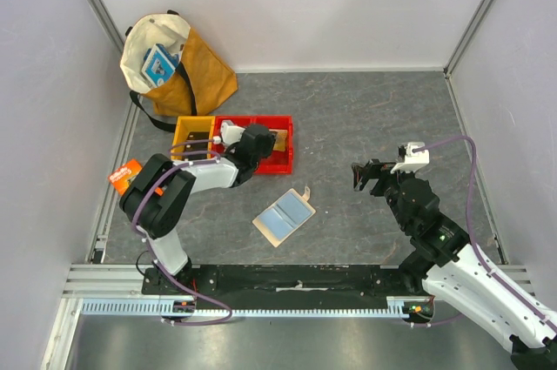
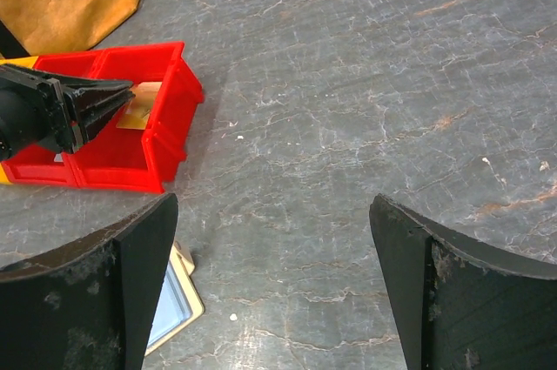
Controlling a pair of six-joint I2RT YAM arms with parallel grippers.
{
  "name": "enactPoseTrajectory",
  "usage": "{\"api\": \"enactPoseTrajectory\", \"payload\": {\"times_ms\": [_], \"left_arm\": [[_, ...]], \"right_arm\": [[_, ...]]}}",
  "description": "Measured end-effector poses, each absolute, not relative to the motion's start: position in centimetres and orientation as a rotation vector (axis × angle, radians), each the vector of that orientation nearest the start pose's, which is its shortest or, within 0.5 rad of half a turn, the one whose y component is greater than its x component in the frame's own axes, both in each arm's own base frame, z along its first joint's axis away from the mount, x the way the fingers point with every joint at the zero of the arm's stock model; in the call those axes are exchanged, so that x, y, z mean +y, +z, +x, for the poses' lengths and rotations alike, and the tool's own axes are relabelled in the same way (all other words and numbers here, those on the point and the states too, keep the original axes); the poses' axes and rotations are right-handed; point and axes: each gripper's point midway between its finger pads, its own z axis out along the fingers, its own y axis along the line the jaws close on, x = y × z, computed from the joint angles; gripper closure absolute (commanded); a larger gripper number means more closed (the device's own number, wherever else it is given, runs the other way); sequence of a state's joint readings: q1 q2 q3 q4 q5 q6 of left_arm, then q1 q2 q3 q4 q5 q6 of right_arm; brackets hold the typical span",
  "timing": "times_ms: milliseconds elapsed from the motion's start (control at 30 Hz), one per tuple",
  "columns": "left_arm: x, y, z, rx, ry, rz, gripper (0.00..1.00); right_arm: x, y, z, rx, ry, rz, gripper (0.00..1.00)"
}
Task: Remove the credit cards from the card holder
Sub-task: Place the credit card in the storage box.
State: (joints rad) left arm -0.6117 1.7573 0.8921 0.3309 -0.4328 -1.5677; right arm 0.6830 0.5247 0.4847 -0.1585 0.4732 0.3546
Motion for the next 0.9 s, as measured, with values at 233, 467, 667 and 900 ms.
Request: {"api": "enactPoseTrajectory", "payload": {"times_ms": [233,467,667,900], "left_arm": [[-25.5,9.9,41.9,1.802,-0.889,-1.230,0.43],[-25.8,13.3,40.7,1.796,-0.952,-1.149,0.38],[-27.0,19.0,36.8,1.829,-1.059,-0.885,0.43],[-28.5,19.8,30.5,1.995,-1.111,-0.536,0.47]], "right_arm": [[11.4,20.8,24.6,1.769,0.334,0.050,0.02],[11.7,20.4,24.5,1.787,0.339,0.031,0.02],[14.7,18.9,24.3,1.877,0.420,-0.110,0.05],[19.8,14.5,23.8,2.071,0.569,-0.319,0.16]]}}
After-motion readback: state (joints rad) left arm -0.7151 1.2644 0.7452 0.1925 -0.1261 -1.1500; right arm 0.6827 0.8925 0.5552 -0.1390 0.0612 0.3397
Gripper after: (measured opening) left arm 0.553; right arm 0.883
